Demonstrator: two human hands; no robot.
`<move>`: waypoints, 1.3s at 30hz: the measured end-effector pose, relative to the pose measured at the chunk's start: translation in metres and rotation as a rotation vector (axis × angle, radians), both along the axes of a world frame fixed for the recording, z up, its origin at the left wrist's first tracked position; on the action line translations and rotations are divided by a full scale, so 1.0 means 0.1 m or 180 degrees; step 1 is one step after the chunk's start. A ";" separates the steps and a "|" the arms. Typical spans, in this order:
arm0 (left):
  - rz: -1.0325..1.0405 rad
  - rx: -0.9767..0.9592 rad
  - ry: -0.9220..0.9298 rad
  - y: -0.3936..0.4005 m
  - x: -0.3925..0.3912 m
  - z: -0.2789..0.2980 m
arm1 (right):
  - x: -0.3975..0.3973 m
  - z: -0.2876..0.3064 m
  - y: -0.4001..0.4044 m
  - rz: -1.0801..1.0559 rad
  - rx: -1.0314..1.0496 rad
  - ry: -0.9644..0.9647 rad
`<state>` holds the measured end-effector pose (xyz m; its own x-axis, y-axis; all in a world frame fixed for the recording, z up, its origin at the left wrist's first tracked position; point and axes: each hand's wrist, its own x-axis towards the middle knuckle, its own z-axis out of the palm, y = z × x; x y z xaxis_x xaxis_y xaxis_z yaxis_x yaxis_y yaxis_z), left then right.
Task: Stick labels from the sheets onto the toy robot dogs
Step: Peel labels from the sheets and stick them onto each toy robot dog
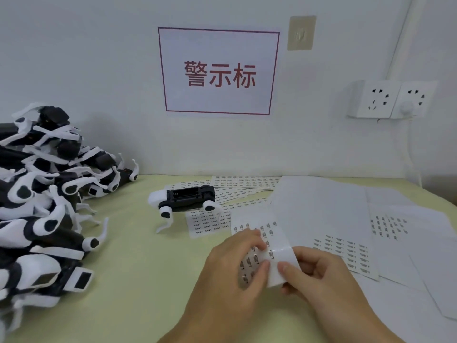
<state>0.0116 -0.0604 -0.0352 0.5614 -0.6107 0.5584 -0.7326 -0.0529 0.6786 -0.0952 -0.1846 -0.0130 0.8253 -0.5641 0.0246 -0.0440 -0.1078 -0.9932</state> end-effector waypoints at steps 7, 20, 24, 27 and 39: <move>0.0095 -0.0123 -0.0474 -0.03 0.00 -0.02 | -0.05 -0.02 0.07 0.0048 -0.0011 -0.0121; 0.0215 -0.0278 -0.0901 -0.04 -0.01 -0.06 | -0.07 -0.07 0.09 -0.0253 -0.0203 -0.0121; 0.0209 -0.0256 -0.1024 -0.05 0.01 -0.08 | -0.06 -0.08 0.08 -0.0250 -0.0323 -0.0084; 0.0188 -0.0264 -0.1149 -0.05 0.02 -0.08 | -0.06 -0.09 0.08 -0.0257 -0.0384 -0.0047; 0.0149 -0.0109 -0.1280 -0.03 0.01 -0.06 | -0.05 -0.08 0.09 -0.0281 -0.0299 -0.0099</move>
<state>0.0128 -0.0639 -0.0410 0.3209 -0.5668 0.7588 -0.9373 -0.0749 0.3405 -0.1004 -0.1761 -0.0207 0.7707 -0.6285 0.1054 -0.0269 -0.1974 -0.9800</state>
